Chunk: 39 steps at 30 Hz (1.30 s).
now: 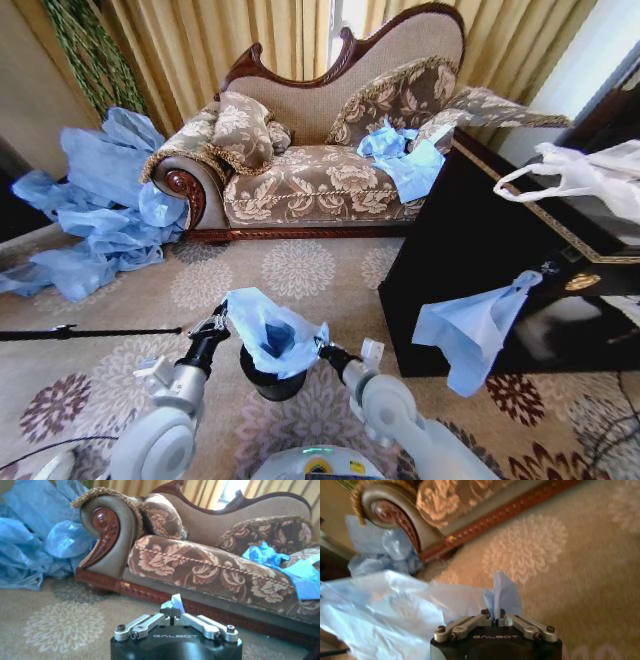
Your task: Place a garbage bag over the trash bin.
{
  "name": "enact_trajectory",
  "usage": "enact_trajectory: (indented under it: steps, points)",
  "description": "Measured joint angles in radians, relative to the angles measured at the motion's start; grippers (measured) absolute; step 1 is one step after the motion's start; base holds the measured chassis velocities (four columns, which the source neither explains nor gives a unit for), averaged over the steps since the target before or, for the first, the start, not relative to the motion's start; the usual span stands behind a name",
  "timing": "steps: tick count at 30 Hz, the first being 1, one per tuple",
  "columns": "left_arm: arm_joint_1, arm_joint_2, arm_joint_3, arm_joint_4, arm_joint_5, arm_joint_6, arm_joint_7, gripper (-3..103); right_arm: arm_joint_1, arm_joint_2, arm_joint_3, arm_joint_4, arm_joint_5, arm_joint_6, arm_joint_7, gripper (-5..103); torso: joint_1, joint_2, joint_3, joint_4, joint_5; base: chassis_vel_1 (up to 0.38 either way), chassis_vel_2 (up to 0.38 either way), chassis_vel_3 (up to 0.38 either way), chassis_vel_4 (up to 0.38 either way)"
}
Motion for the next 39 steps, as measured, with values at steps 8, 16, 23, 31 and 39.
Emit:
enact_trajectory:
  steps: [8, 16, 23, 31, 39]
  points:
    - [0.017, -0.021, 0.021, 0.007, 0.041, -0.003, 0.002, 12, 0.001, -0.010, 0.010, 0.001, -0.043, 0.001, -0.033, 0, 0.000, 0.000, 0.000, 0.0000, 0.0000, 0.000, 0.000, 0.000, 0.000]
    - [0.035, 0.014, -0.027, 0.023, 0.254, 0.125, 0.011, 39, 0.018, -0.011, 0.010, -0.021, -0.040, 0.001, -0.049, 0, 0.000, 0.000, 0.000, 0.0000, -0.0002, 0.000, 0.000, 0.000, 0.000]
    - [0.046, 0.062, -0.052, 0.036, 0.454, 0.186, 0.127, 72, 0.007, -0.010, 0.007, -0.041, -0.052, 0.000, -0.094, 0, 0.000, 0.000, 0.000, -0.0001, 0.0000, 0.000, 0.000, 0.000, 0.000]
    - [0.056, 0.089, -0.112, 0.053, 0.614, 0.104, 0.381, 93, -0.013, -0.016, 0.013, -0.049, -0.062, -0.004, -0.119, 0, 0.000, 0.000, 0.000, -0.0001, -0.0003, 0.000, 0.000, 0.000, 0.000]
    - [0.128, 0.086, -0.146, -0.035, 0.586, 0.313, 0.397, 100, -0.032, -0.012, 0.021, -0.060, -0.068, -0.004, -0.136, 0, 0.000, 0.000, 0.000, 0.0001, 0.0000, 0.000, 0.000, 0.000, 0.000]
